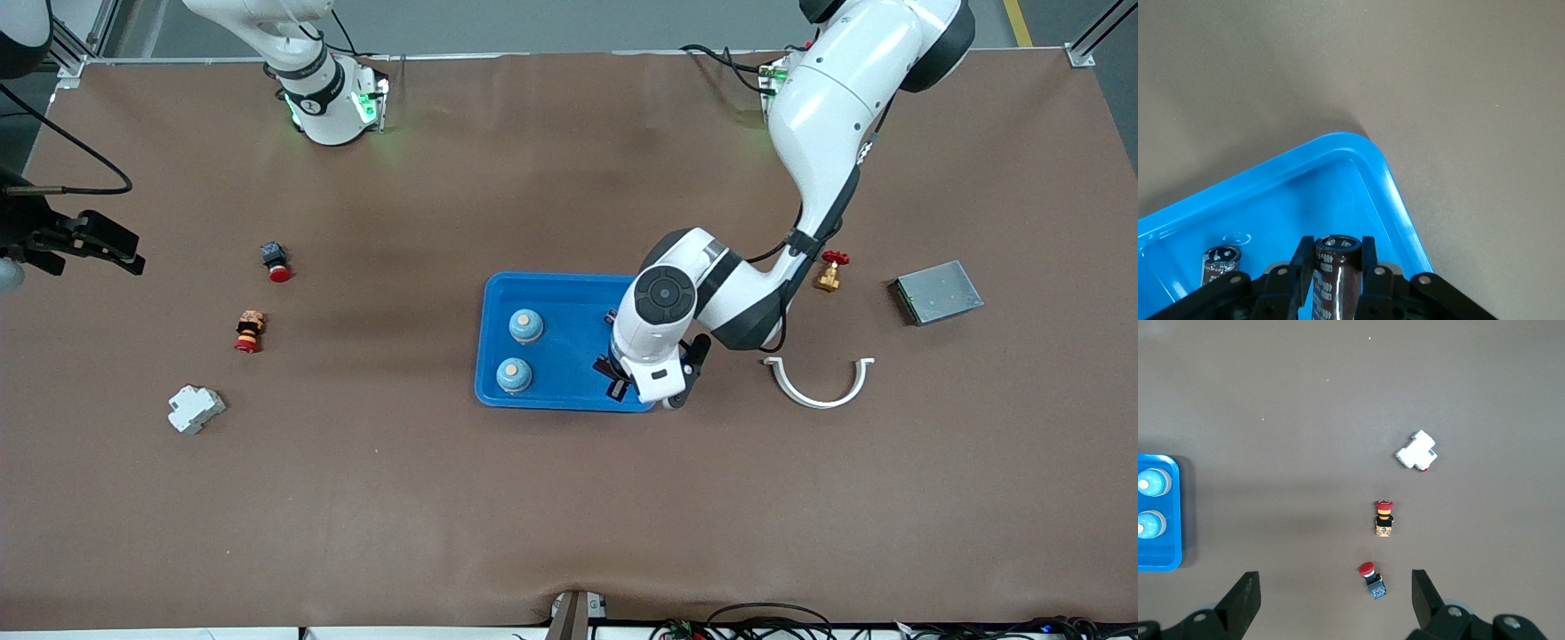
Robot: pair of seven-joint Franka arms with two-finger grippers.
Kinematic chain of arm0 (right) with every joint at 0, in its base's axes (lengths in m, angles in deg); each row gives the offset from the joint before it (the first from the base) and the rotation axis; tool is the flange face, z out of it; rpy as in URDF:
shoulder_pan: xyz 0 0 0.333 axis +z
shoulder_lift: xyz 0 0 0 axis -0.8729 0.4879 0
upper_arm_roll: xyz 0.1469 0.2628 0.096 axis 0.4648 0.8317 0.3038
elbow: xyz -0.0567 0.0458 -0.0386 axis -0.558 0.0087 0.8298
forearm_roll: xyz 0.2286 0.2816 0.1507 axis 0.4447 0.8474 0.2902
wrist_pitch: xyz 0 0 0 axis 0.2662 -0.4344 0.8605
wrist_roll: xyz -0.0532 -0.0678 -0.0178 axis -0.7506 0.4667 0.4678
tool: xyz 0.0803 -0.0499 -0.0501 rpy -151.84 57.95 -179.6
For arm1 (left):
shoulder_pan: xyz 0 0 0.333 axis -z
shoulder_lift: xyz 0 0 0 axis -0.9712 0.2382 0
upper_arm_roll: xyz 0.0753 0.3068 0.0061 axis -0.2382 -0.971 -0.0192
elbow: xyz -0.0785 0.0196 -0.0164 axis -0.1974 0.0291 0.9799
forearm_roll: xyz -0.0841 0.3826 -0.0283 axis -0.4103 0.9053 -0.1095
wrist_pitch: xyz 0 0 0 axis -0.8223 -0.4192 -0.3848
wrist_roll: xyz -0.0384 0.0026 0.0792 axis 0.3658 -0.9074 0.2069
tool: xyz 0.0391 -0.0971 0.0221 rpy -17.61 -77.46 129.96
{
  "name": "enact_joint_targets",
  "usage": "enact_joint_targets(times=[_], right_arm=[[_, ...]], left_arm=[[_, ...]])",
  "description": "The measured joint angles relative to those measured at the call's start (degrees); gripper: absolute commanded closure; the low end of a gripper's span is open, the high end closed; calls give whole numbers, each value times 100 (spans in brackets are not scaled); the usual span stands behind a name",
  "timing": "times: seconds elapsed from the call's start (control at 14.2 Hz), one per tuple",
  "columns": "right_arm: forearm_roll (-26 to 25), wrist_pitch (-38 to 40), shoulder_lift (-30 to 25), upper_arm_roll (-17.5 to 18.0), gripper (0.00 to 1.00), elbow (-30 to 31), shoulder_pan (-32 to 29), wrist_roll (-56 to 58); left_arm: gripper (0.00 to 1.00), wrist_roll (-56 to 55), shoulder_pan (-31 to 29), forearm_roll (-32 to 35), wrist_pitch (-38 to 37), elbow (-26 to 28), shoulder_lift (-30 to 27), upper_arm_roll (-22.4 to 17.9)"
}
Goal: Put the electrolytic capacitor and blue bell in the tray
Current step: 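Carry the second brown capacitor over the tray with the left gripper, then lower the capacitor into the tray and open the left gripper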
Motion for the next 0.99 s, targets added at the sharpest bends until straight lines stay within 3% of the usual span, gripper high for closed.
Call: enact_joint_targets(times=[0.99], right_arm=[[0,6,30,-5,0,0,-1,-2]], left_arm=[[100,0,0,0,-161,308,122,-32]])
